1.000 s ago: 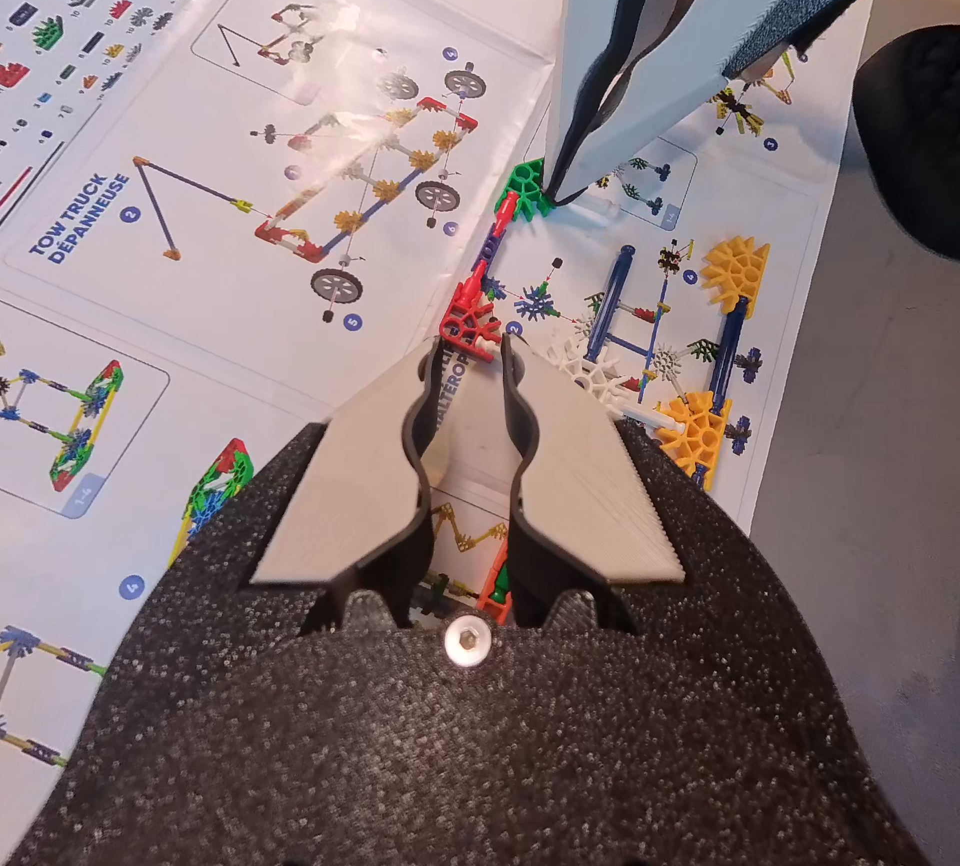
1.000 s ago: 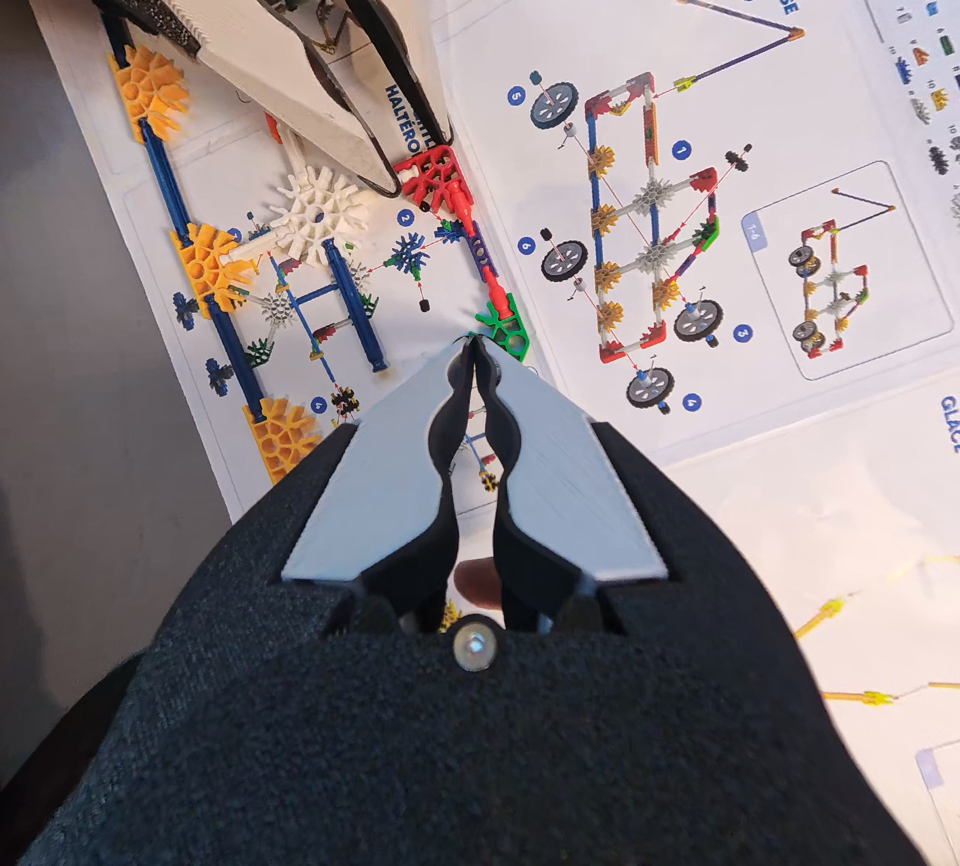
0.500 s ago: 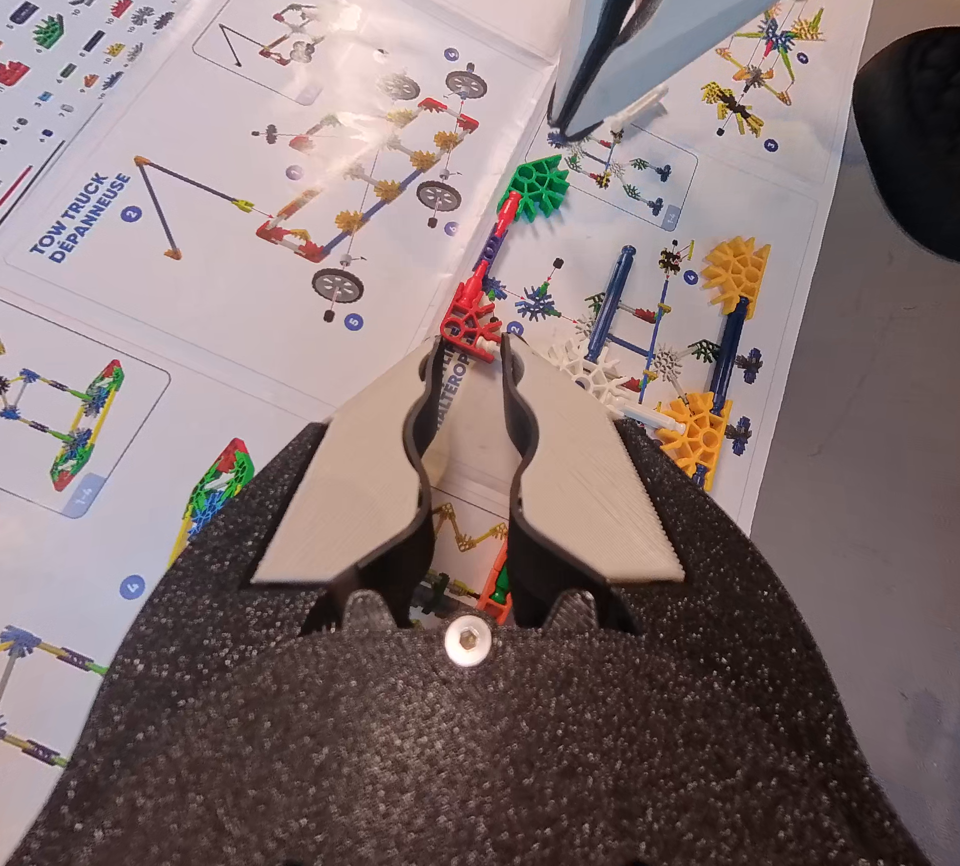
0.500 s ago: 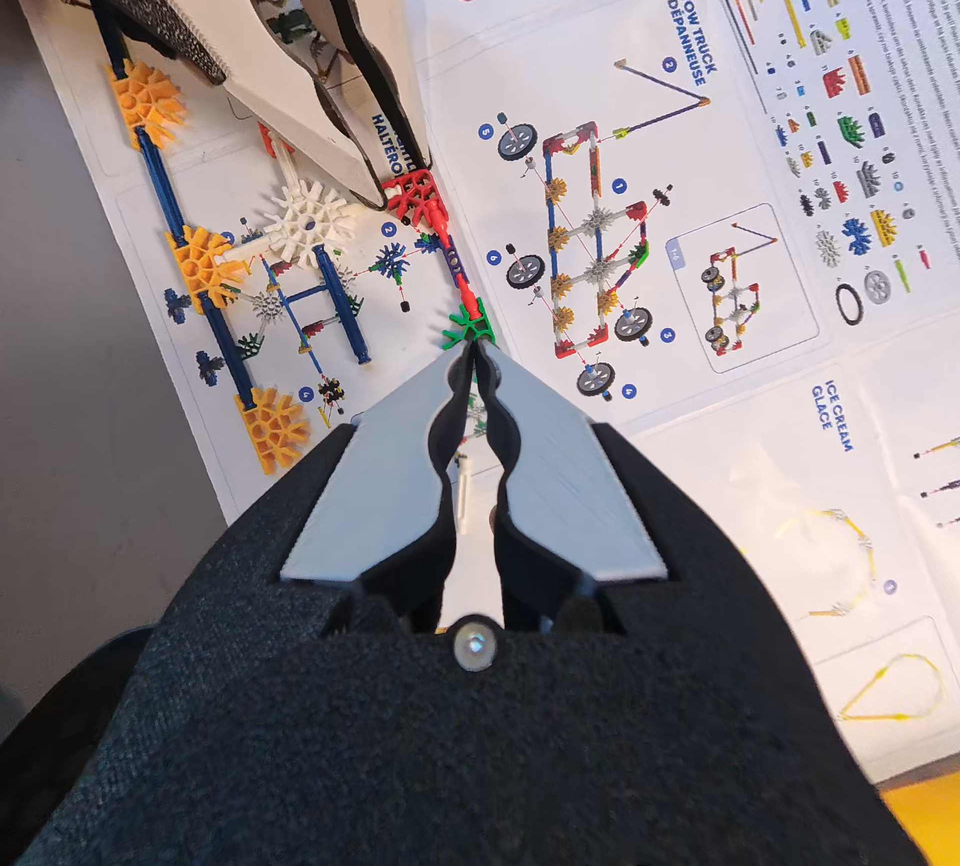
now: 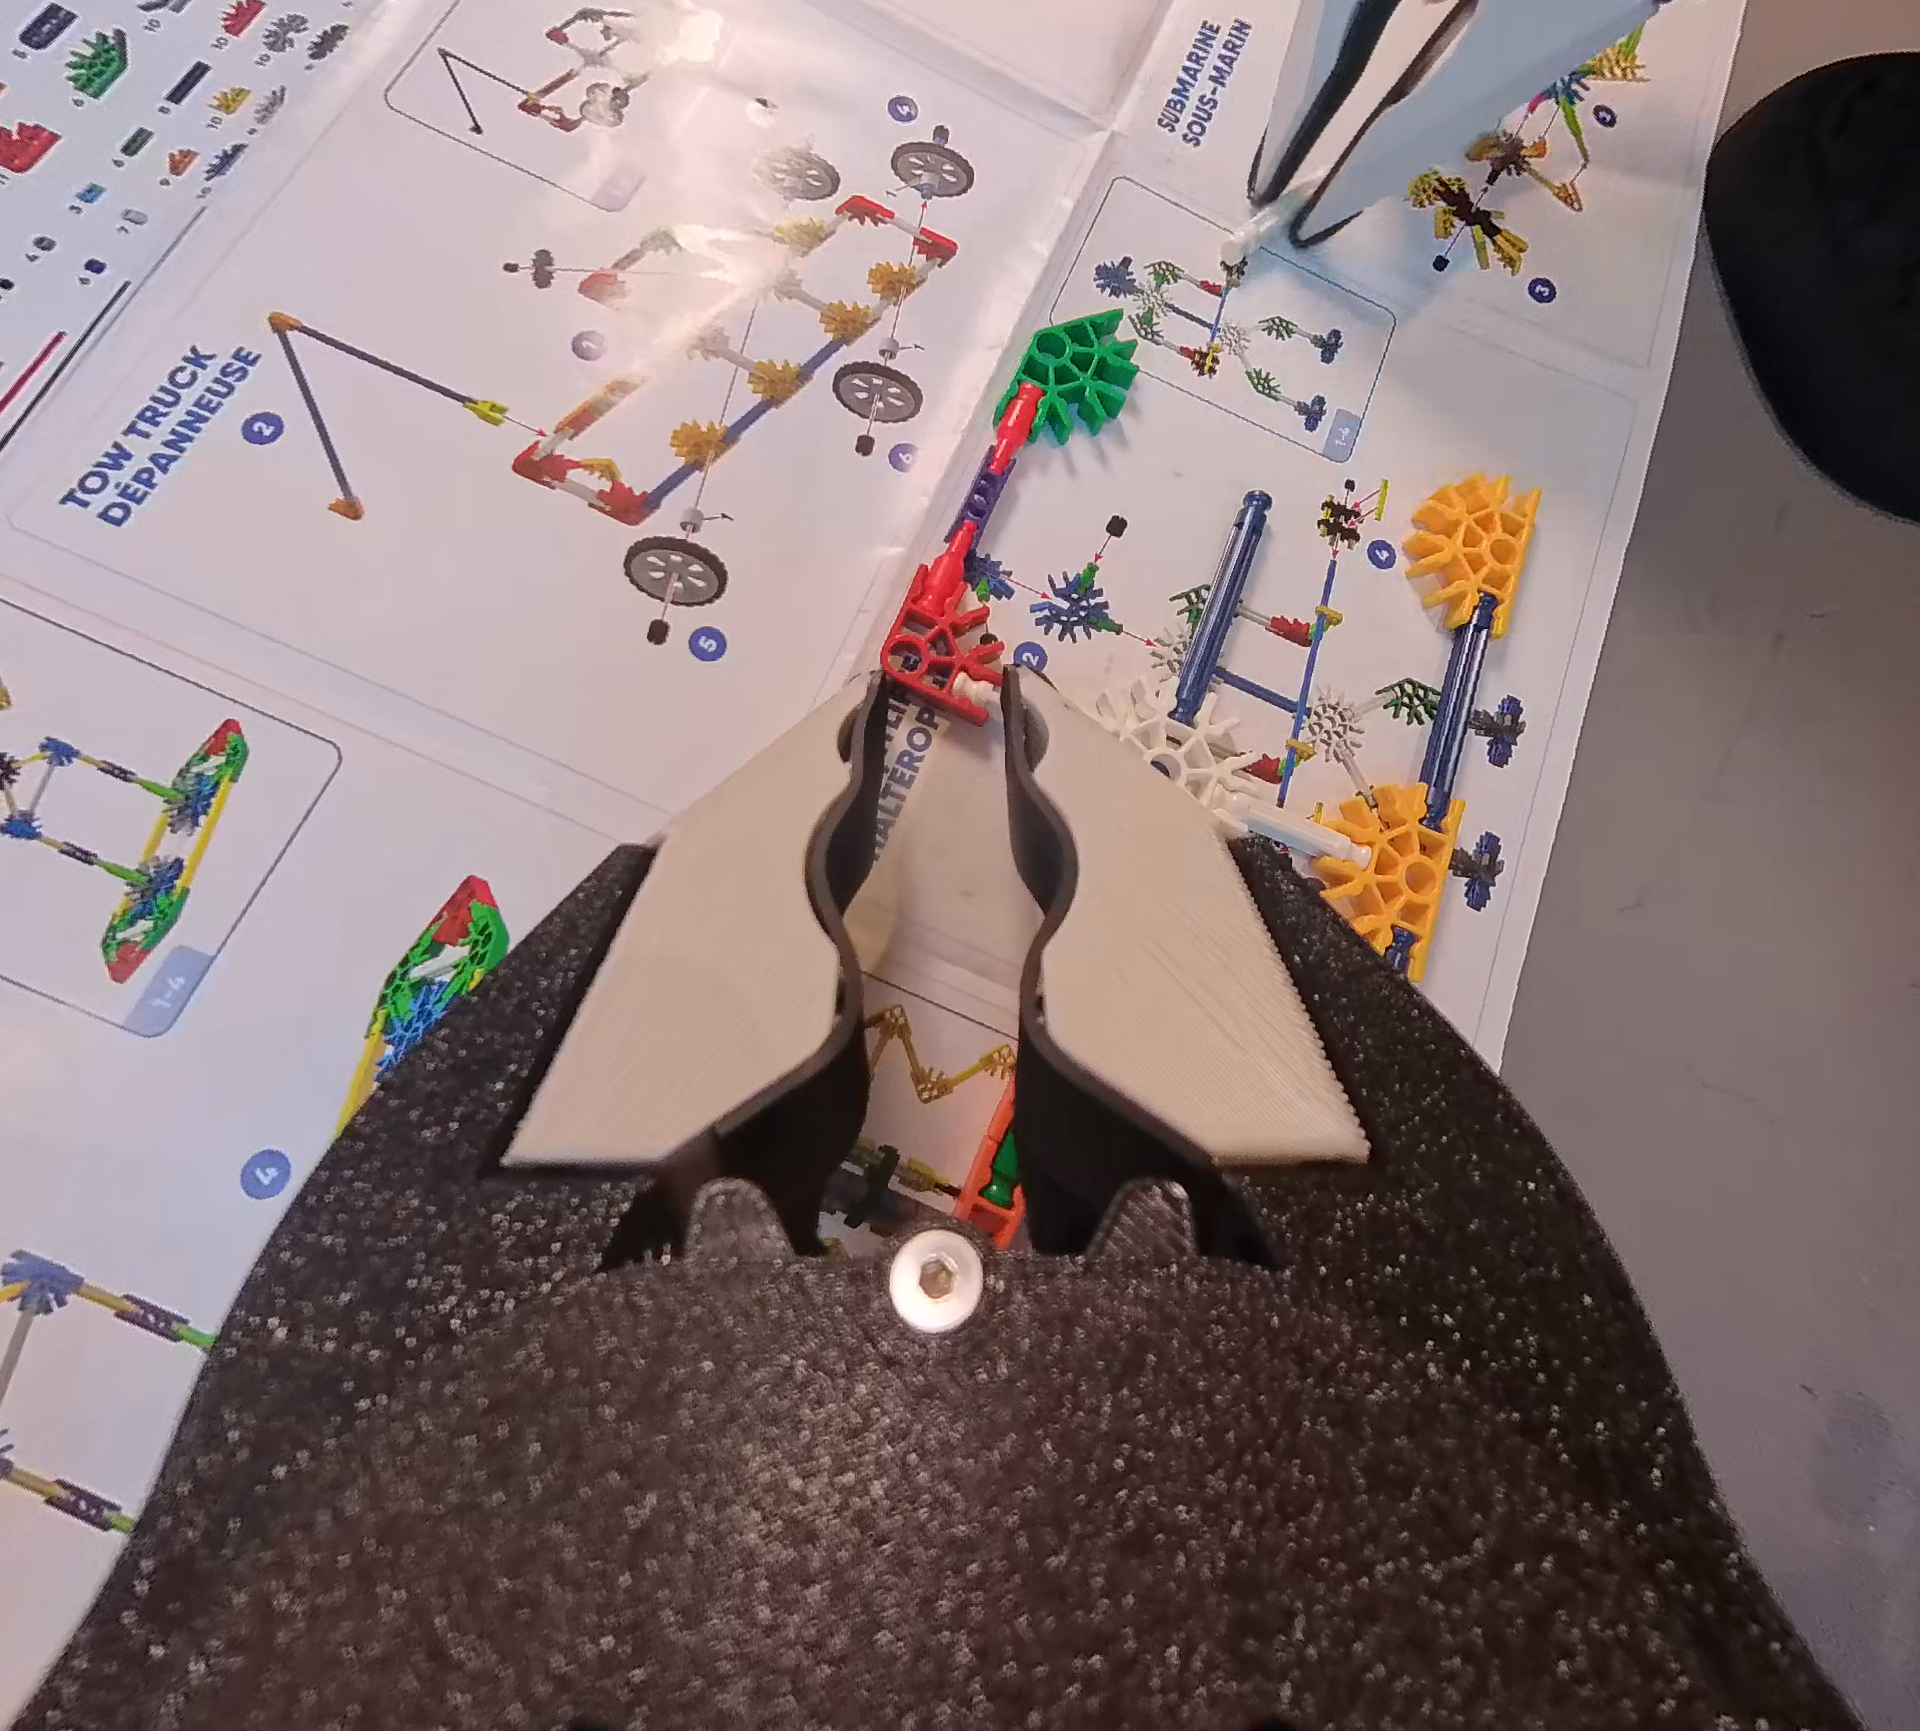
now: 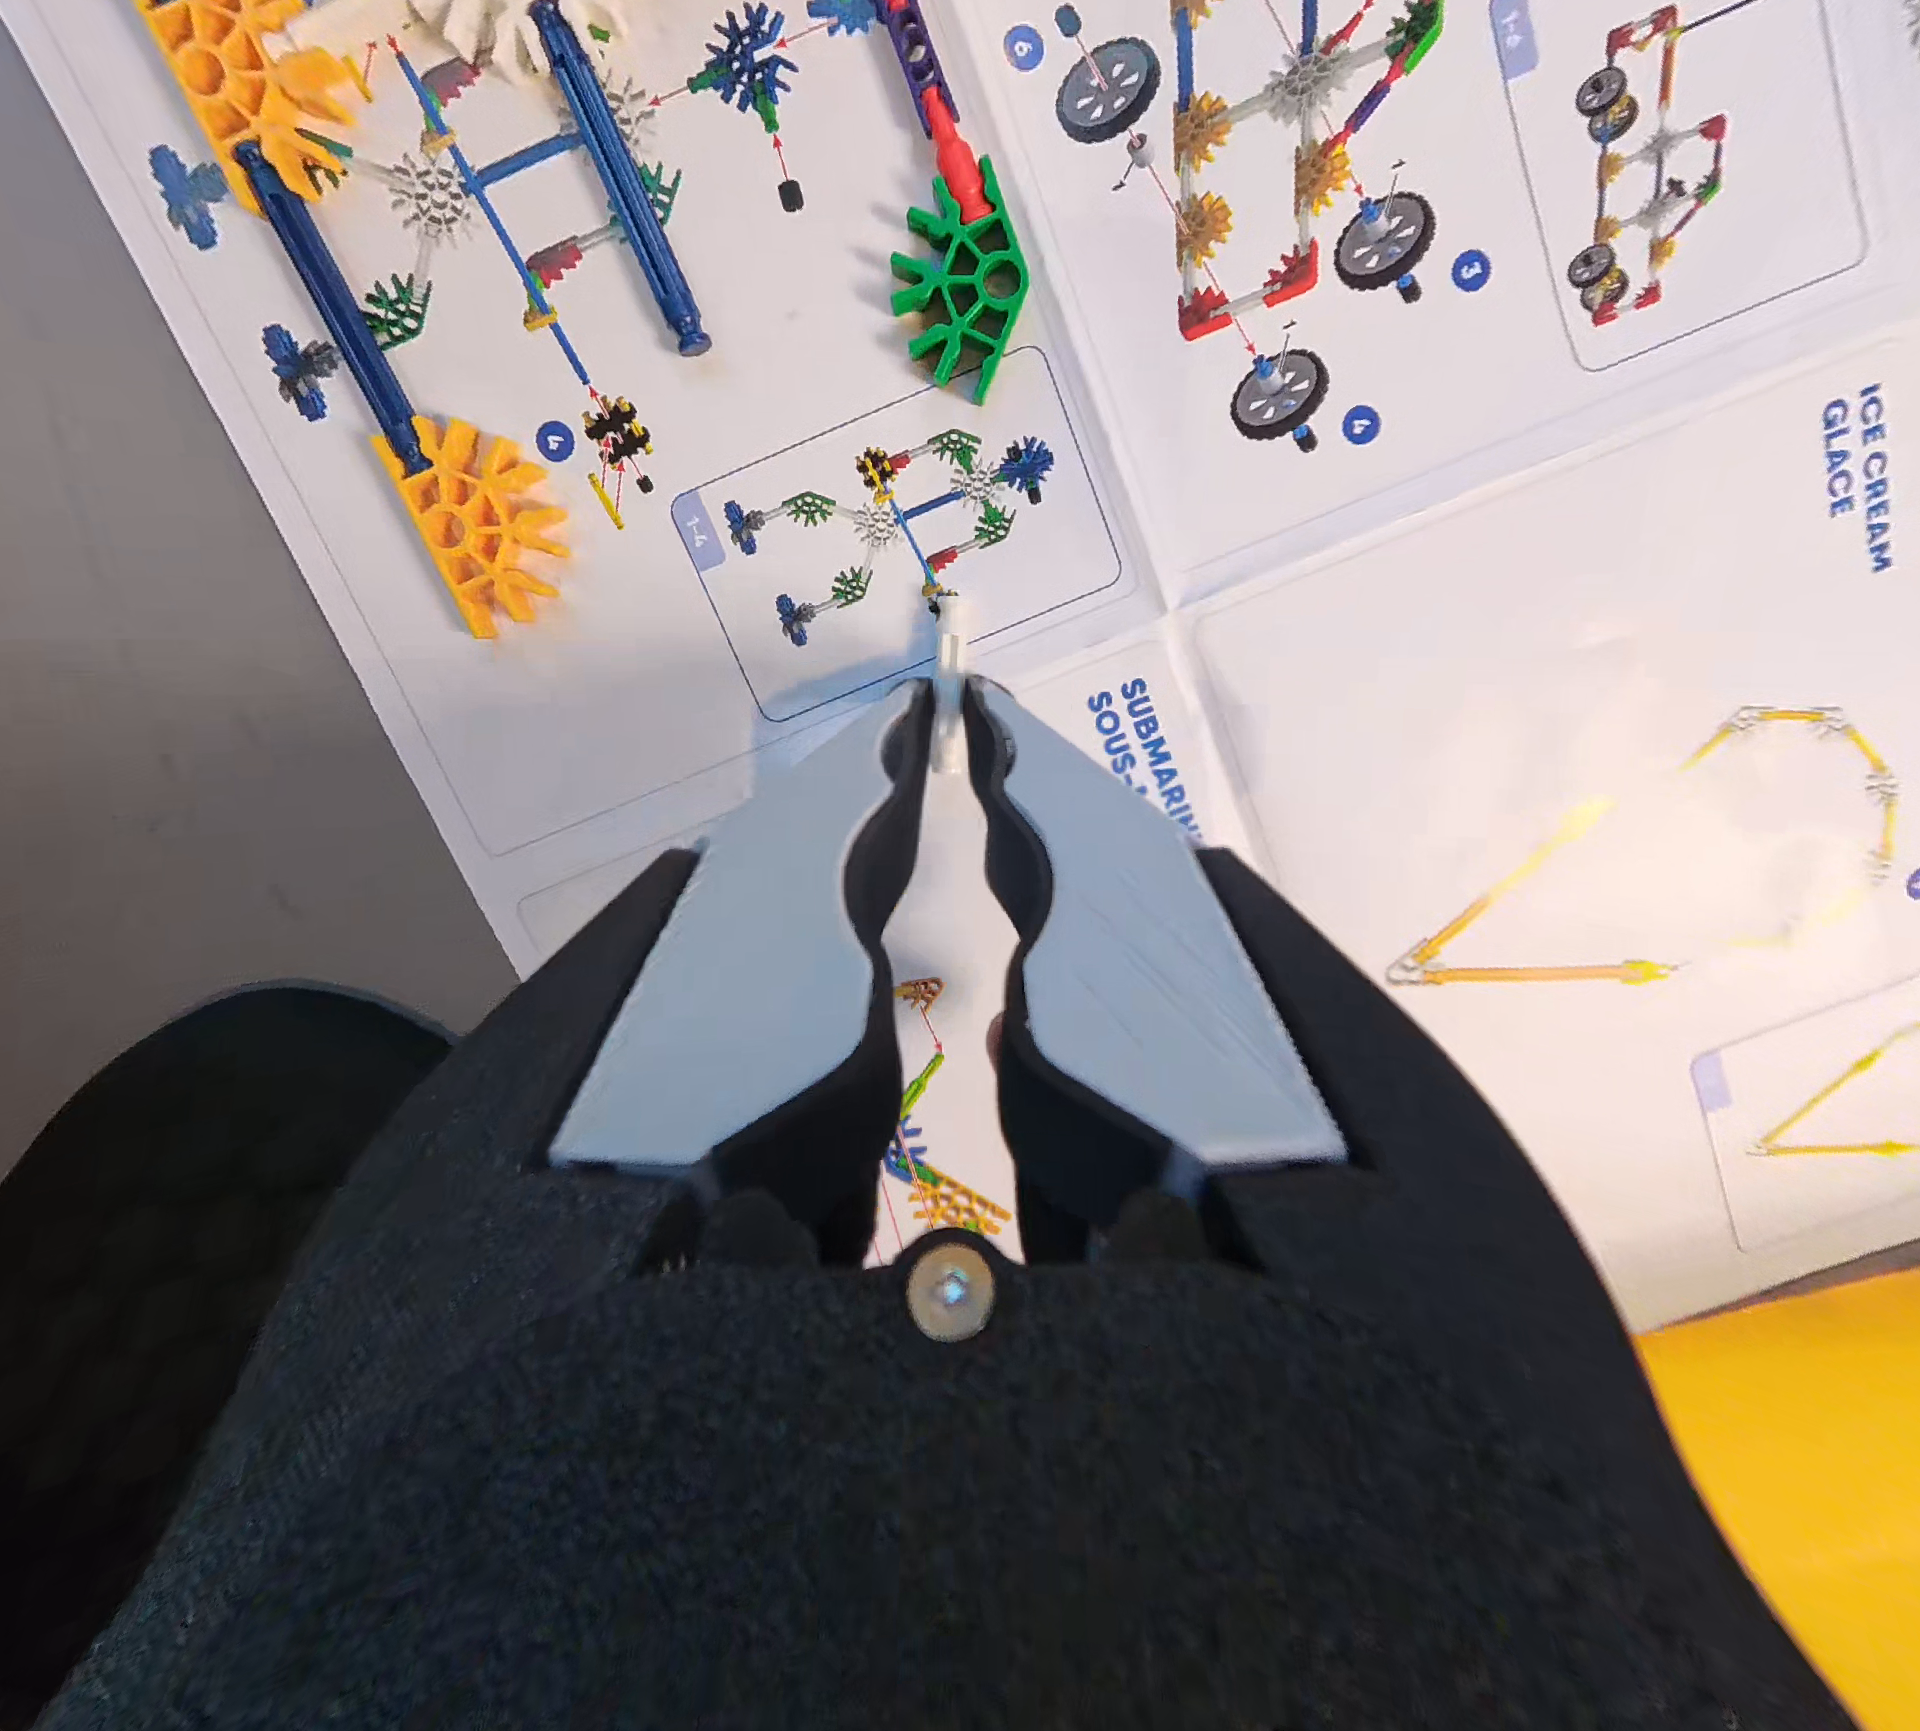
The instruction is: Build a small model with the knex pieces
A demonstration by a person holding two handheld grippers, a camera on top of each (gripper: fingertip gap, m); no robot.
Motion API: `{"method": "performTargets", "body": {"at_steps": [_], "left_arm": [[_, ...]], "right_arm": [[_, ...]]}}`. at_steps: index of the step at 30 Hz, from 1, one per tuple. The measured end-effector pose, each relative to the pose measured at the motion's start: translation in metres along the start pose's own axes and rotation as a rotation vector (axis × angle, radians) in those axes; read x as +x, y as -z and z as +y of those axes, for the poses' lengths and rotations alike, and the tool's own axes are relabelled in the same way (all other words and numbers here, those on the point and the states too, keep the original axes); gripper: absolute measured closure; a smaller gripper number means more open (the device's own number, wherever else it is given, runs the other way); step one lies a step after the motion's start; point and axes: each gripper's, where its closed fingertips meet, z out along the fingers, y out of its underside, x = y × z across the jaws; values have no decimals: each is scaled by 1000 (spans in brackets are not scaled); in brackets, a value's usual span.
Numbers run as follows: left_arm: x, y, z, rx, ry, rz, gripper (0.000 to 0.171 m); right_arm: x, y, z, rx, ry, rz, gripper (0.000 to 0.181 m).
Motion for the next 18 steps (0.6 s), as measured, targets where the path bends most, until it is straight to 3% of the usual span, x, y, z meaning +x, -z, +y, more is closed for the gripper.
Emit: {"method": "performTargets", "body": {"at_steps": [6,9,14,18], "left_arm": [[6,7,-5,28,-26,35,148],[30,22,-32,187,47,208,149],[60,56,-73,463,142,467,152],[60,82,-94,627,335,652,157]], "right_arm": [[-9,9,-35,194,-73,-17,177],[-19,24,-74,423,-127,-49,177],[-33,67,-131,890,-461,-292,177],[-46,81,-143,1043,-523,-388,177]]}}
